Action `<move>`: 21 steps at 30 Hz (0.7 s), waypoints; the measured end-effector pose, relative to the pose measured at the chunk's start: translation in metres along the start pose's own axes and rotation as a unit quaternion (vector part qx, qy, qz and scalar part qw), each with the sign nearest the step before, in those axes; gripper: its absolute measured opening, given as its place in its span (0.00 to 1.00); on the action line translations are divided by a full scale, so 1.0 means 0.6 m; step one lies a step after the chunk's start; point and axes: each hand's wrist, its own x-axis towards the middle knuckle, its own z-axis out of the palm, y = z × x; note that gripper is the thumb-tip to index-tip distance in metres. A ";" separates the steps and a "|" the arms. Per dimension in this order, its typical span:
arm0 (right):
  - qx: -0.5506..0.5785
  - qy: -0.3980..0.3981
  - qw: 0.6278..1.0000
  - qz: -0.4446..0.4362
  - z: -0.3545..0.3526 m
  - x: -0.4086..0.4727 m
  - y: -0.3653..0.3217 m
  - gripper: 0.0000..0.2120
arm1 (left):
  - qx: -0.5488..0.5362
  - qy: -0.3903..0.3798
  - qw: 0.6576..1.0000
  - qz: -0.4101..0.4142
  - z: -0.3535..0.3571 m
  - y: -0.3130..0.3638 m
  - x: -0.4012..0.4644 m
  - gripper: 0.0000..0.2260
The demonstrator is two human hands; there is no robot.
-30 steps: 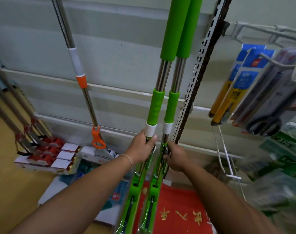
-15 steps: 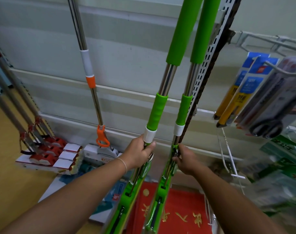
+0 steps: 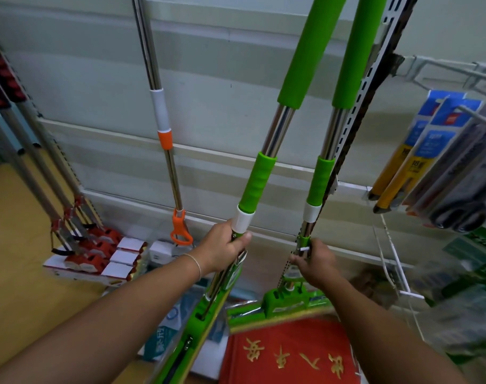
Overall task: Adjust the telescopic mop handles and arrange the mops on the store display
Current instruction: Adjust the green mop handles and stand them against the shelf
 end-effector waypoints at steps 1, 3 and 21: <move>0.002 0.008 1.000 0.004 0.002 0.003 -0.001 0.22 | 0.004 0.002 1.000 0.000 -0.004 -0.004 0.000 0.11; 0.009 0.015 1.000 0.009 0.005 0.011 -0.006 0.21 | 0.013 0.003 1.000 -0.001 -0.010 -0.012 0.002 0.11; 0.020 0.020 0.999 0.026 0.031 0.098 -0.056 0.23 | 0.028 0.007 1.000 -0.001 0.003 -0.012 0.002 0.10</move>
